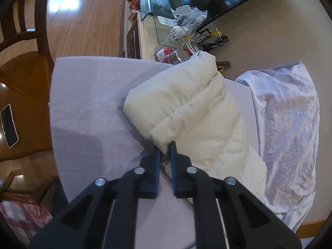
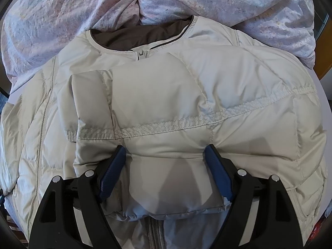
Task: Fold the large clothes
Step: 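Grasp the other sleeve end with the left gripper and lift it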
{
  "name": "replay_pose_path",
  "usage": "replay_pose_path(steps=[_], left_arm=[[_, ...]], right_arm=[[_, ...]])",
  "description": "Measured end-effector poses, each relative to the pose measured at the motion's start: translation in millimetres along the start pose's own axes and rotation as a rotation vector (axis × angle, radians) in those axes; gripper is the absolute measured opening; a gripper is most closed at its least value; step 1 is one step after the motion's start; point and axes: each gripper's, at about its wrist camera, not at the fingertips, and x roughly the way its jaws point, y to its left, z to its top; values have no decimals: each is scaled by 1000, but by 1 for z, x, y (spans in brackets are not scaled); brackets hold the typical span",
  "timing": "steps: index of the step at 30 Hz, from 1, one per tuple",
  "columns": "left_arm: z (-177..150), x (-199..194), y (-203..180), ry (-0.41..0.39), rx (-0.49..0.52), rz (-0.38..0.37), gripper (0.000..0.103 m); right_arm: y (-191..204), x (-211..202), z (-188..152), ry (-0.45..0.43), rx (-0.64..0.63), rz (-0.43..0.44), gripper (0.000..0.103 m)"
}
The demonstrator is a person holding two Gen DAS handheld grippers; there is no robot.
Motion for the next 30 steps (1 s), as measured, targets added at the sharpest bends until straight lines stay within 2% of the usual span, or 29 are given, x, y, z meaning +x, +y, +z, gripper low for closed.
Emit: replay_pose_path(steps=[3, 7, 9, 13, 17, 24, 30], left_arm=[[1, 1, -7, -8, 28, 5, 4], [1, -5, -28, -36, 118, 19, 2], [0, -13, -46, -66, 194, 13, 2], [-6, -30, -84, -111, 322, -46, 2], [-22, -46, -127, -119, 450, -149, 1], [-84, -73, -201, -75, 689, -338, 1], [-147, -73, -242, 11, 845, -407, 1]], right_arm=[[0, 0, 1, -3, -2, 3, 81], [1, 0, 2, -3, -1, 5, 81], [0, 0, 2, -4, 0, 5, 81], [-1, 0, 2, -6, 4, 8, 81], [-2, 0, 1, -8, 8, 13, 81], [-5, 0, 2, -8, 15, 34, 81], [-9, -2, 1, -10, 23, 45, 81]])
